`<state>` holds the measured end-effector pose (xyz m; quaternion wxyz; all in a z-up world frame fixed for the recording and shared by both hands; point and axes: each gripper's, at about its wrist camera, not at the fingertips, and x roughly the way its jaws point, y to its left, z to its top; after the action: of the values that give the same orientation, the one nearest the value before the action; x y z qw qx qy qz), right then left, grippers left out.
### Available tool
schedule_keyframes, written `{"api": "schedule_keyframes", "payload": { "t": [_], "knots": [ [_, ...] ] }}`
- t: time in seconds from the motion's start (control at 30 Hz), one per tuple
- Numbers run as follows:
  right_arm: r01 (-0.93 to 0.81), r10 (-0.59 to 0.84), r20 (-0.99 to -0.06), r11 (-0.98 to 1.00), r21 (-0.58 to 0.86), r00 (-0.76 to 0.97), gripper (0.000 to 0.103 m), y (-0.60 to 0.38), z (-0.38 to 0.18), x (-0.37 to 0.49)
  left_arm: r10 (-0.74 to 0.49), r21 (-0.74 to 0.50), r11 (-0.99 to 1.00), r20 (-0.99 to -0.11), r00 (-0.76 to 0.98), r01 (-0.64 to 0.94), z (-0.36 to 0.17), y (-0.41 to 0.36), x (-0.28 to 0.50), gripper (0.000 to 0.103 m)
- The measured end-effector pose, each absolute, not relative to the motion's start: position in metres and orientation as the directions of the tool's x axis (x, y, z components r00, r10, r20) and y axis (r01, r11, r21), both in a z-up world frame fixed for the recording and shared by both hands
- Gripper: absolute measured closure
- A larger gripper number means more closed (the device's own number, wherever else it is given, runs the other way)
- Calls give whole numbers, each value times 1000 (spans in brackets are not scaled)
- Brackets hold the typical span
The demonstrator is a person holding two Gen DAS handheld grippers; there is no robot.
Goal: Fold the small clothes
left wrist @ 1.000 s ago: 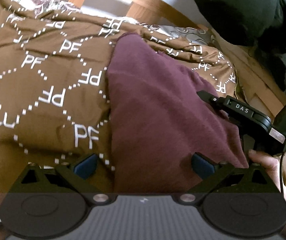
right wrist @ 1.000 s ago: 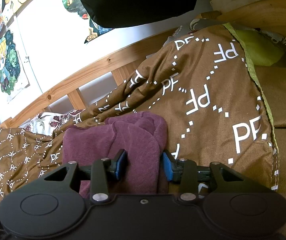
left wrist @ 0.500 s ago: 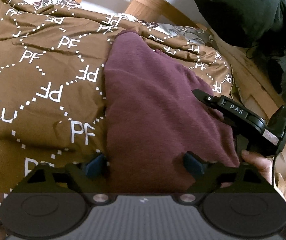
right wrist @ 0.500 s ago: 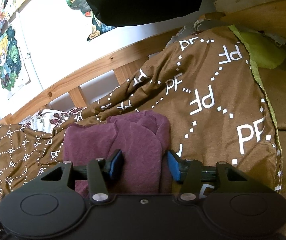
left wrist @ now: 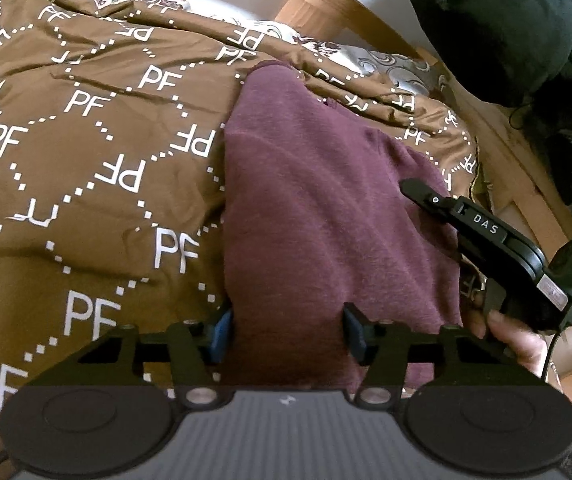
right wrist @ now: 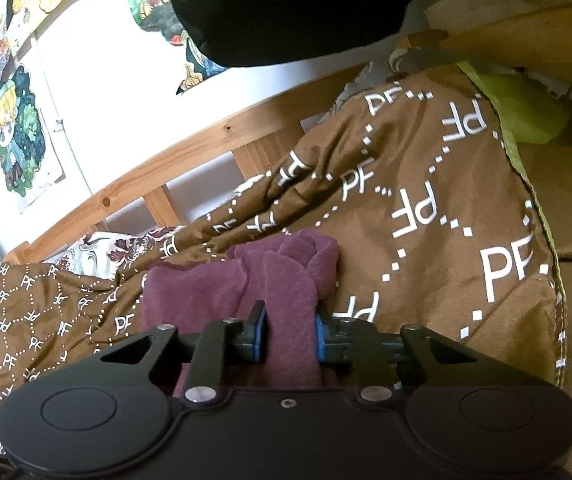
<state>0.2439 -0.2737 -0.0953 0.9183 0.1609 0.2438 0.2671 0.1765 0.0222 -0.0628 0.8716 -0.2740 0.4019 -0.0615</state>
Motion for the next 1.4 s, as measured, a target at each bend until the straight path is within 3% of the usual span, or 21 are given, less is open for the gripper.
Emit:
{"api": "schedule_keyframes", "payload": {
  "t": [0.5,1.03,1.4],
  "knots": [
    [-500,583,-276,806,318,764,83,-238,-55,181,-318,-516,852,-641,699,-85,-36,50,134,54],
    [-678,724,-226,689,254,651,83,-99,-16,187,-82,-456,857,-581,810,-240,-2,144,99,54],
    [-745,767,-243,638,193,594,84,-41,-10,194,-16,-453,840,-568,823,-297,-12,177,99,54]
  ]
}}
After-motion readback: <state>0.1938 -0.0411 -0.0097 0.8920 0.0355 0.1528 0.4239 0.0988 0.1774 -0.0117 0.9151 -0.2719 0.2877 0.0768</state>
